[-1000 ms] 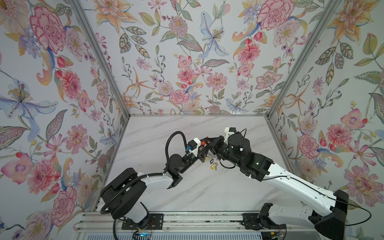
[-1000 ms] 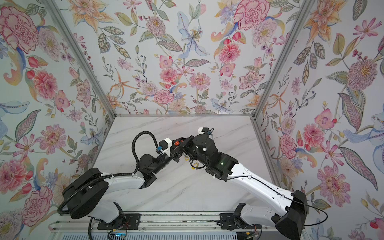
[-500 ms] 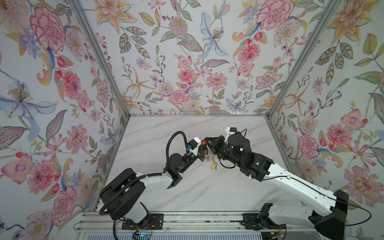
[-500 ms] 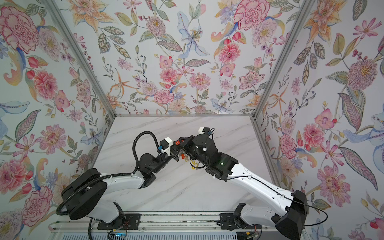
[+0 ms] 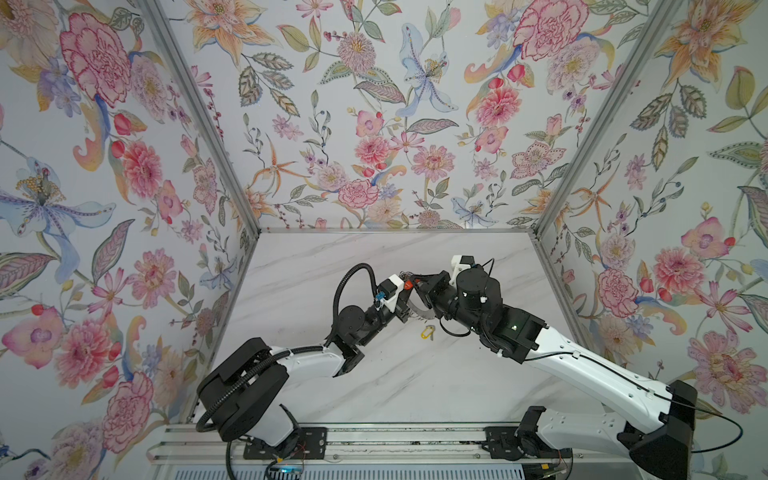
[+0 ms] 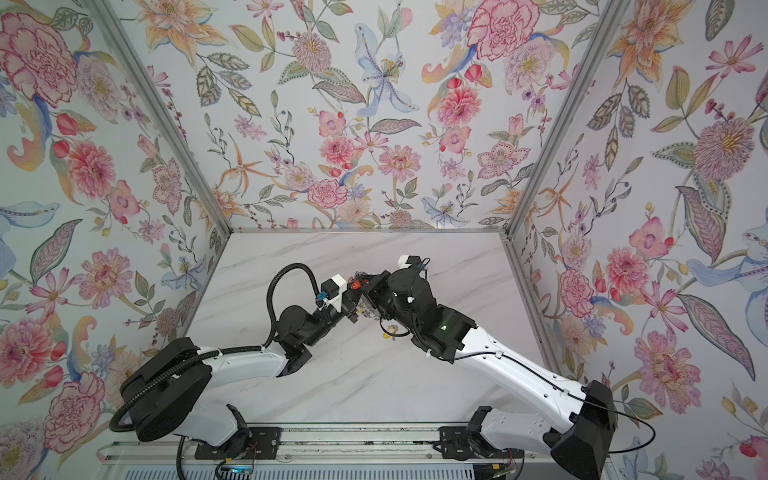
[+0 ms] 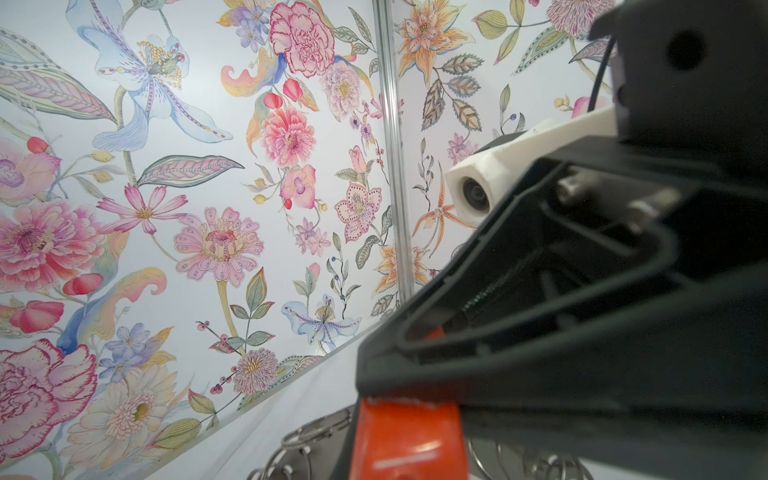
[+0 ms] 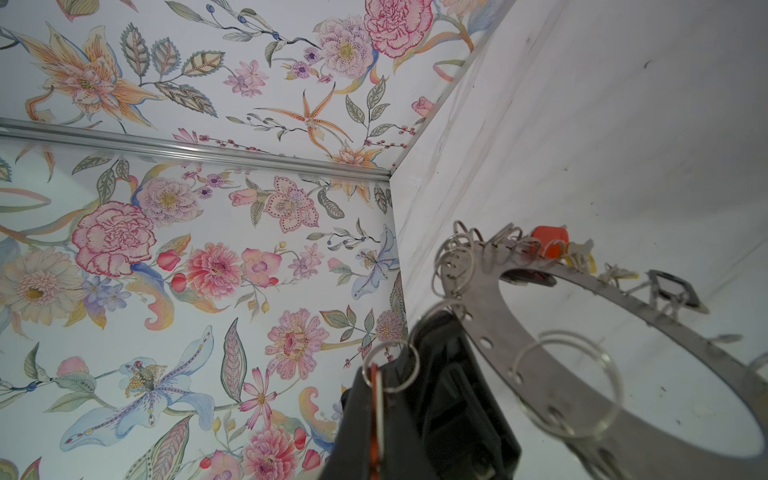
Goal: Remove the keys from the keyring
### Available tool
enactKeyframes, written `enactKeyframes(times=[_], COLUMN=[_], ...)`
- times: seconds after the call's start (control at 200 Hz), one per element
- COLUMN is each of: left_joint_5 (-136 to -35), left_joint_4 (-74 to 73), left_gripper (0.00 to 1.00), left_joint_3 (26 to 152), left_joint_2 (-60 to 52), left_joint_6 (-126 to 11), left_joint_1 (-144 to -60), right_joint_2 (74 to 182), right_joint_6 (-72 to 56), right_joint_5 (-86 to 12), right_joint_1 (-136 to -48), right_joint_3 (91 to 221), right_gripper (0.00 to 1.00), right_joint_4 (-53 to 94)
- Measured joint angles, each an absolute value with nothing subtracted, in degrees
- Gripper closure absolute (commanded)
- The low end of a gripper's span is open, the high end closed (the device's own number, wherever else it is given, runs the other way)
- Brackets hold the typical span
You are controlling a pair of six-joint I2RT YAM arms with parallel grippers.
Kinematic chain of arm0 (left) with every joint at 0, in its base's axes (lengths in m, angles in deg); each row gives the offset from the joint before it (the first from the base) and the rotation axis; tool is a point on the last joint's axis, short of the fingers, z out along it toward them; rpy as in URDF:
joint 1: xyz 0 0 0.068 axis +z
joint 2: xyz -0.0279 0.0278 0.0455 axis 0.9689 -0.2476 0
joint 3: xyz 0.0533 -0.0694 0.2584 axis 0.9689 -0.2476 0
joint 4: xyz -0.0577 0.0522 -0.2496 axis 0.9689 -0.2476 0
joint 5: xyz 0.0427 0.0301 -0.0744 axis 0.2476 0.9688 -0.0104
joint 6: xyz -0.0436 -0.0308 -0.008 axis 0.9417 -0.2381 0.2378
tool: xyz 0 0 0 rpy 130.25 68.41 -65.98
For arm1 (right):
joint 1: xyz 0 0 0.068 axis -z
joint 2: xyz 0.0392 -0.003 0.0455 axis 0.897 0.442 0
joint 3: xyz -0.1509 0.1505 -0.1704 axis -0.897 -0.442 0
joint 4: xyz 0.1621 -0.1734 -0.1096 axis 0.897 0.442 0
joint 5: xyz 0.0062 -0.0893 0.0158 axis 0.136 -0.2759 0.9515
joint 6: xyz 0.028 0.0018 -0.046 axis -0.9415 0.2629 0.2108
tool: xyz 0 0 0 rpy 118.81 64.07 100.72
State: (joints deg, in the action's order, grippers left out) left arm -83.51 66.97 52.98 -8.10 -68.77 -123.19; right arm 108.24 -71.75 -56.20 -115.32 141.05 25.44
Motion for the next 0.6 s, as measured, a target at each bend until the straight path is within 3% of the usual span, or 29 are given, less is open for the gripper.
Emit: enactKeyframes(times=[0.601], left_joint_5=[-85.30], left_joint_4=[60.42], left_gripper=[1.00], left_joint_3=[52.95], left_joint_2=[-5.41], left_joint_6=[-74.37], left_joint_1=[-122.03], right_joint_2=[106.88], right_joint_6=[-78.40], right_joint_5=[-53.27], right_joint_1=[-112.89], right_joint_3=[134.99], right_gripper=[1.00], right_joint_4=[16.70])
